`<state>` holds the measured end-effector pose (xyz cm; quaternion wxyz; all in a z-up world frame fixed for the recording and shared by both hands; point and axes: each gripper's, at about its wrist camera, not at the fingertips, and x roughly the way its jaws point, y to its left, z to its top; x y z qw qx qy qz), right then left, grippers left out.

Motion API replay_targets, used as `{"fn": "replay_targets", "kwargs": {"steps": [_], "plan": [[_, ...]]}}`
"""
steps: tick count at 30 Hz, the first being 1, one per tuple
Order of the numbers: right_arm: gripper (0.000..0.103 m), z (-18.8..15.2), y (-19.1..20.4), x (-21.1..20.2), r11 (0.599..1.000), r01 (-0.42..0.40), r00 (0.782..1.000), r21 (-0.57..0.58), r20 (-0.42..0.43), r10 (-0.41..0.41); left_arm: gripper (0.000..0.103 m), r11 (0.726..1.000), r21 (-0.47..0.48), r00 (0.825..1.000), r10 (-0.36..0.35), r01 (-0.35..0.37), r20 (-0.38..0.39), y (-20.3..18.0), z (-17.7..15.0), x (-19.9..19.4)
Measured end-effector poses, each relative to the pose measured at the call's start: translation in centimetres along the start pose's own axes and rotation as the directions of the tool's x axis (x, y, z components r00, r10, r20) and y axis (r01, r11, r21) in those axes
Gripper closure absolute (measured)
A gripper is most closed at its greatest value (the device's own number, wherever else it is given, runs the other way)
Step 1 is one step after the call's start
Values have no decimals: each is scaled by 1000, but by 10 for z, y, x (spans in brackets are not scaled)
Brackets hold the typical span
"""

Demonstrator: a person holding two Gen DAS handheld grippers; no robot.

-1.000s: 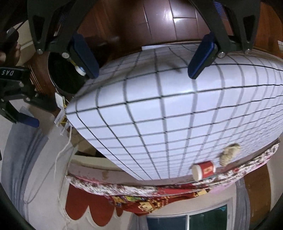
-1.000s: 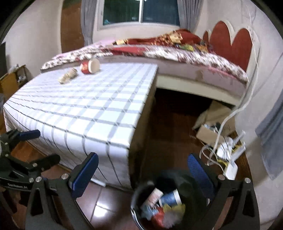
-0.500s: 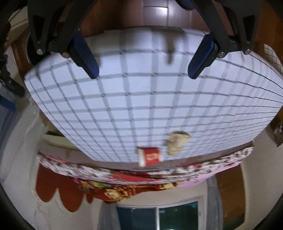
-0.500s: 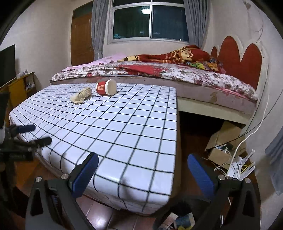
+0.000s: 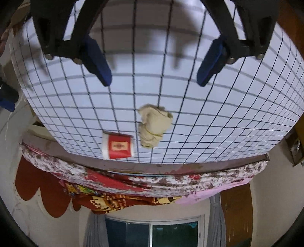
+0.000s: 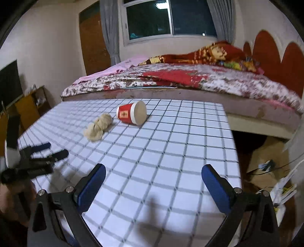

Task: Collect trash
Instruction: 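Grasp the beige cloth with the left tool while the right tool grasps the red paper cup, then carry beige cloth and red cup over the black bin with both tools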

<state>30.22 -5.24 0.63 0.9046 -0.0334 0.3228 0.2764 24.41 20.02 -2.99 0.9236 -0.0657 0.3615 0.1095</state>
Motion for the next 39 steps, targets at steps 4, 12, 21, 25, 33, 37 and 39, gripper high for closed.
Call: {"fn": "replay_targets", "kwargs": {"steps": [4, 12, 21, 25, 33, 37, 39], "plan": [[4, 22, 0, 35, 1000, -26, 999, 6, -30, 26, 21, 1000, 12, 1000, -5, 5, -9, 3, 13, 21], [22, 51, 16, 102, 995, -100, 993, -22, -68, 98, 29, 999, 48, 999, -19, 20, -34, 0, 47, 64], [31, 79, 35, 175, 989, -142, 982, -51, -134, 134, 38, 997, 54, 988, -51, 60, -149, 3, 59, 116], [35, 92, 34, 204, 985, -171, 973, -31, -163, 164, 54, 995, 76, 986, -56, 69, -157, 3, 60, 121], [100, 92, 52, 219, 973, -230, 959, -1, -172, 226, 73, 994, 58, 988, -81, 89, -131, 14, 63, 118], [100, 89, 60, 203, 988, -135, 984, -77, -126, 124, 77, 993, 81, 991, -79, 88, -105, 9, 63, 108], [100, 88, 63, 194, 989, -95, 990, -117, -116, 81, 77, 992, 93, 992, -75, 84, -98, 6, 62, 104]]}}
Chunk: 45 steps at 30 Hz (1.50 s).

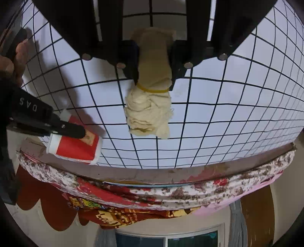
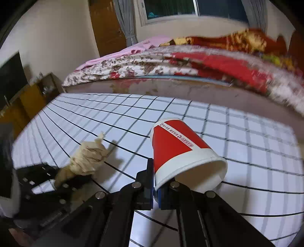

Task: Collect trash
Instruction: 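Carry beige cloth and red cup over the black bin with both tools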

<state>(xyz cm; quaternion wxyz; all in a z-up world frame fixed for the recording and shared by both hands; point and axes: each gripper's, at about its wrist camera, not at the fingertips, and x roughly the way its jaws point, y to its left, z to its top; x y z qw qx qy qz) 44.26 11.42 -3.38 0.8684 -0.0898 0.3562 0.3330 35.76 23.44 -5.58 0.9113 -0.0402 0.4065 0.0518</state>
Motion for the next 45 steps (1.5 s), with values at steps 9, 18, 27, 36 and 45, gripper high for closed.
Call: {"fn": "replay_targets", "kwargs": {"steps": [9, 18, 27, 36, 45], "plan": [[100, -6, -8, -32, 999, 30, 1000, -27, -4, -30, 77, 1000, 8, 1000, -3, 3, 12, -15, -4, -18], [100, -26, -2, -78, 998, 29, 999, -52, 17, -28, 77, 1000, 5, 1000, -14, 14, 26, -29, -18, -46], [100, -46, 16, -130, 997, 16, 999, -71, 47, -13, 77, 999, 40, 998, -15, 13, 58, -43, -28, -87], [100, -66, 32, -190, 997, 6, 994, -77, 107, 3, 77, 998, 49, 994, -34, 29, 104, -49, -45, -131], [100, -108, 45, -254, 997, 1, 985, -81, 172, 13, 77, 997, 60, 983, -63, 54, 174, -66, -75, -180]]}}
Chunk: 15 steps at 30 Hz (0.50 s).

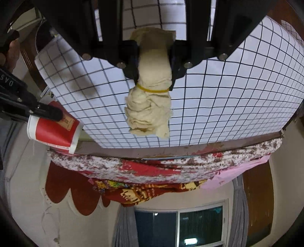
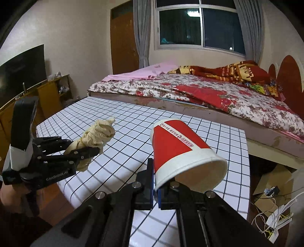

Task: Collect trash
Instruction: 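Carry beige cloth and red cup over the black bin with both tools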

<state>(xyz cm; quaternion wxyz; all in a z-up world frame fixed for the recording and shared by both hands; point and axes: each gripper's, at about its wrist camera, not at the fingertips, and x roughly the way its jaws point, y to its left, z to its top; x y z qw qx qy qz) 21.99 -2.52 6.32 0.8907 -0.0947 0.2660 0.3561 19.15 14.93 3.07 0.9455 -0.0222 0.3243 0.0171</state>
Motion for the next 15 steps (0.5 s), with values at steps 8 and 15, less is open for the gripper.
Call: {"fn": "replay_targets", "kwargs": {"steps": [8, 15], "plan": [[100, -22, -4, -62, 999, 20, 997, 34, 80, -23, 77, 999, 19, 998, -38, 37, 49, -29, -14, -32], [100, -46, -15, -118, 997, 54, 989, 61, 135, -62, 77, 997, 20, 994, -79, 78, 75, -58, -23, -49]]}}
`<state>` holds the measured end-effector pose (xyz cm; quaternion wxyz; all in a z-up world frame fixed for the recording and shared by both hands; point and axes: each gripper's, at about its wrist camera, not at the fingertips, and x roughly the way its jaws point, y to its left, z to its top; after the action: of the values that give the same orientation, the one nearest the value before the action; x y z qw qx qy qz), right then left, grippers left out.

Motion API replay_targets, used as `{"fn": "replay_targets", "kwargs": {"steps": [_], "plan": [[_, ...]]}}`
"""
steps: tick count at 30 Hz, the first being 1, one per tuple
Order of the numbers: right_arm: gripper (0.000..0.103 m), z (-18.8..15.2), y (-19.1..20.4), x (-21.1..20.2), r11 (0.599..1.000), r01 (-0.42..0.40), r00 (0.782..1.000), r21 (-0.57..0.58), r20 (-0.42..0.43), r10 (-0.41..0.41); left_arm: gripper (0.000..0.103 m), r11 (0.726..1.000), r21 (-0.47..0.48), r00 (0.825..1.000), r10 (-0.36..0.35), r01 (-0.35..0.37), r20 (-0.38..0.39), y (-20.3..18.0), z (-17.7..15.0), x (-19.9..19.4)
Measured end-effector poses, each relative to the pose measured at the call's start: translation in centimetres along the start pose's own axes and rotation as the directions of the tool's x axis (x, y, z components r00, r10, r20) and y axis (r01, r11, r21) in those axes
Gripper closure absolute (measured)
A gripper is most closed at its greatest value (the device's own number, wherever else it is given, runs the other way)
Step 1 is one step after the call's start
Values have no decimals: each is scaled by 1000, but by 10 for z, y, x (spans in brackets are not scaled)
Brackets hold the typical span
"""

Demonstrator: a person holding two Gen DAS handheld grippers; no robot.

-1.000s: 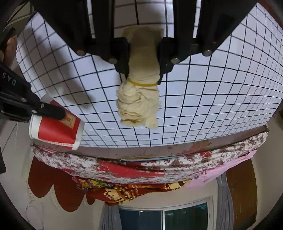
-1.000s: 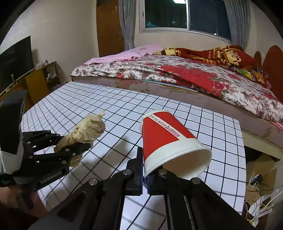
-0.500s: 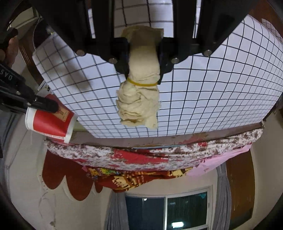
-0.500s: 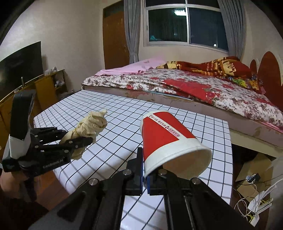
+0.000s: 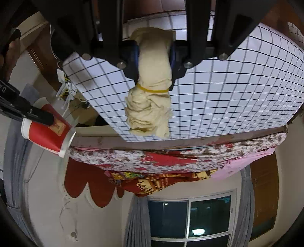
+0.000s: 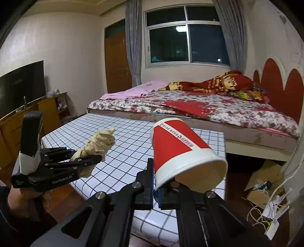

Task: Collect trash
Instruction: 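Carry beige cloth and red cup over the black bin with both tools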

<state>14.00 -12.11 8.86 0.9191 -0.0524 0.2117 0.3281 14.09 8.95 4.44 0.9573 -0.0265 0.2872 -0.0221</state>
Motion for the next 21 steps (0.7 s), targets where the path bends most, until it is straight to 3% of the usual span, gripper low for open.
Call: {"fn": "replay_targets", "kwargs": {"steps": [8, 21], "plan": [[100, -29, -25, -36, 997, 49, 998, 60, 27, -50, 77, 998, 47, 999, -51, 50, 10, -48, -13, 0], [100, -76, -81, -71, 975, 170, 984, 146, 31, -176, 77, 984, 118, 990, -131, 136, -50, -108, -30, 14]]}}
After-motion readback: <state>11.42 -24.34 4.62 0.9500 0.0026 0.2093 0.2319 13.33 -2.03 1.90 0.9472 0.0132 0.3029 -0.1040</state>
